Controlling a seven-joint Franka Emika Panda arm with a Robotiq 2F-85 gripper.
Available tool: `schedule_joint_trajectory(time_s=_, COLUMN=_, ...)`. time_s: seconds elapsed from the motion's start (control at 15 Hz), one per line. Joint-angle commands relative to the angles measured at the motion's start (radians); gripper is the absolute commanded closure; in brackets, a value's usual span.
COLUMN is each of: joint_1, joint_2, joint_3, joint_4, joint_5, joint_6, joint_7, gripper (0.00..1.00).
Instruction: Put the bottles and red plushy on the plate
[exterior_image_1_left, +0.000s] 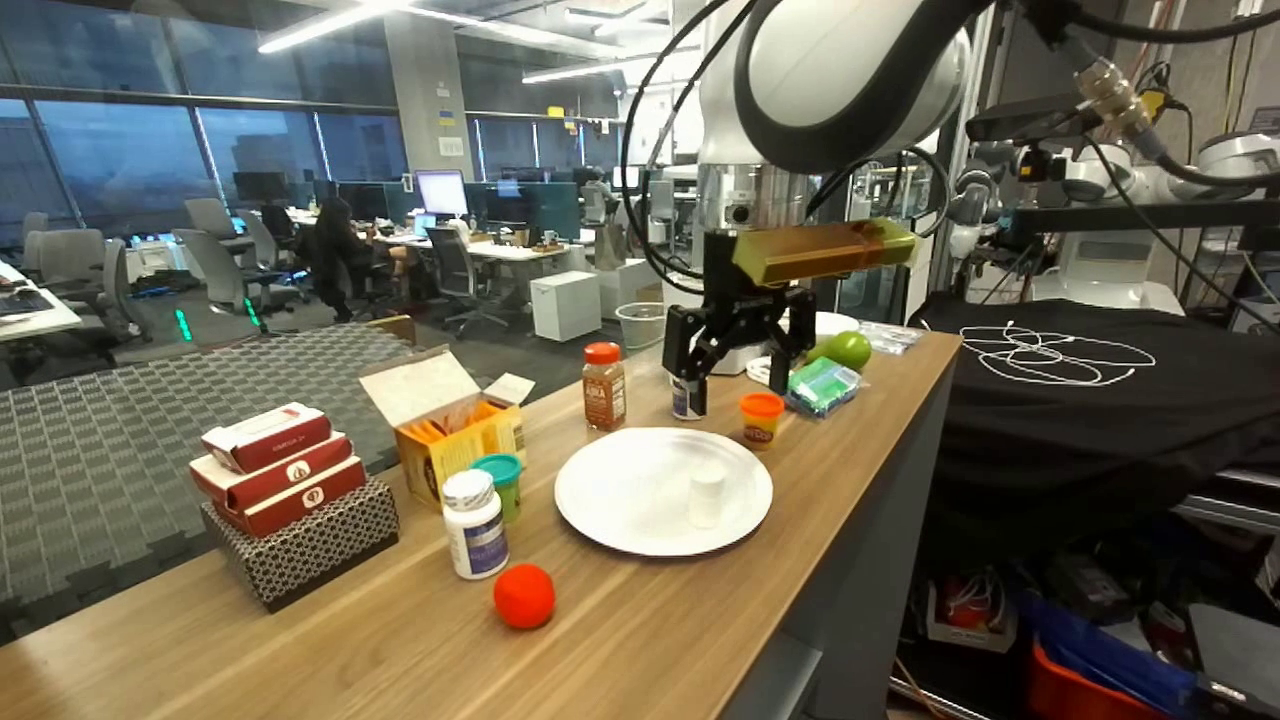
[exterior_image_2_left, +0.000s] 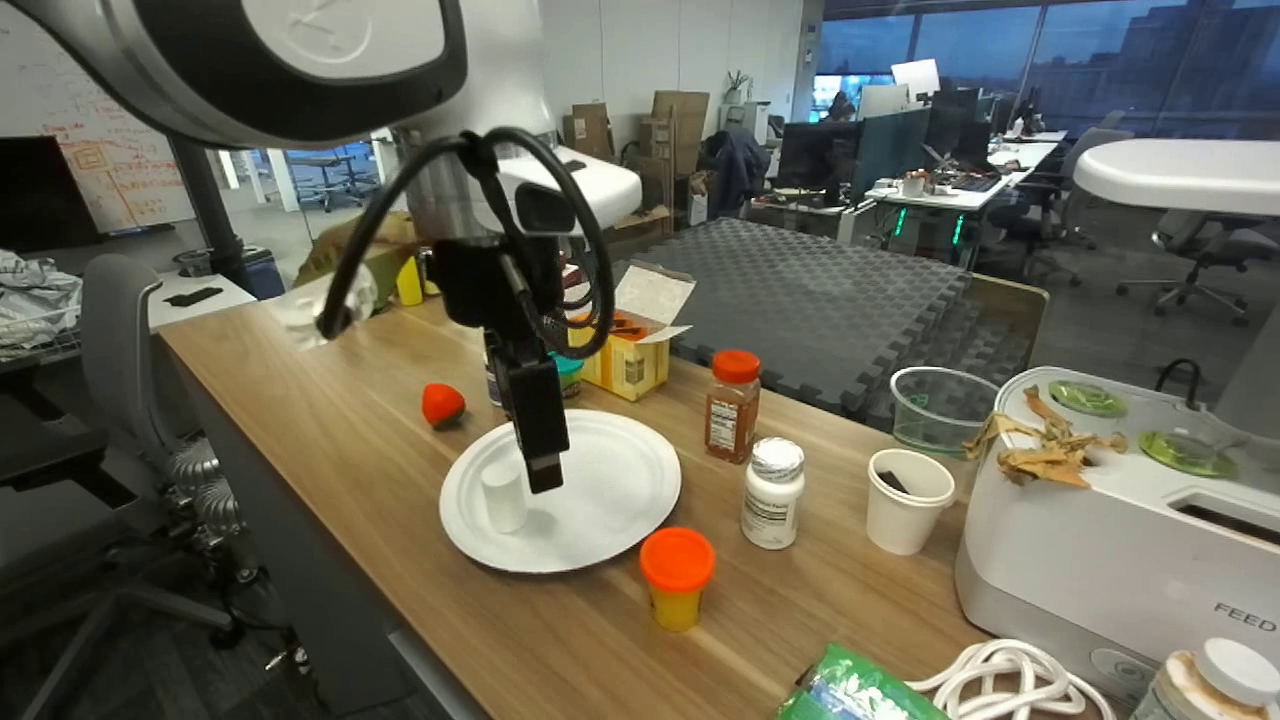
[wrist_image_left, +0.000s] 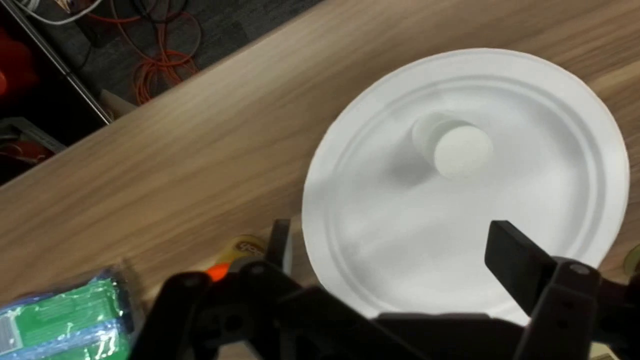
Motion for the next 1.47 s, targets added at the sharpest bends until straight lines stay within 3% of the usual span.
schedule_joint_trajectory(time_s=0.0, joint_1=-0.013, joint_2=-0.009, joint_3=0.007, joint_4=-0.017, joint_5=0.001, joint_6=0.004, joint_7=-0.012, gripper=0.00)
schedule_joint_trajectory(time_s=0.4, joint_1=-0.015, joint_2=-0.024, joint_3=0.013, joint_4=-0.044, joint_5=0.002, joint_6=0.012, joint_7=-0.018, gripper=0.00)
schedule_joint_trajectory(time_s=0.73, joint_1=-0.049, joint_2=0.029, joint_3=-0.020, joint_4=0.039, joint_5=-0.032, joint_6=0.002, joint_7=-0.063, gripper=0.00)
schedule_joint_trajectory(time_s=1.07, joint_1=-0.115, joint_2=0.083, joint_3=-0.042, joint_4=0.135, joint_5=-0.010, joint_6=0.010, joint_7=-0.197, gripper=0.00)
schedule_joint_trajectory(time_s=1.4, joint_1=-0.172, joint_2=0.136, joint_3=-0.011, joint_4=0.196, joint_5=0.084, joint_6=-0.013, joint_7=-0.374, gripper=0.00)
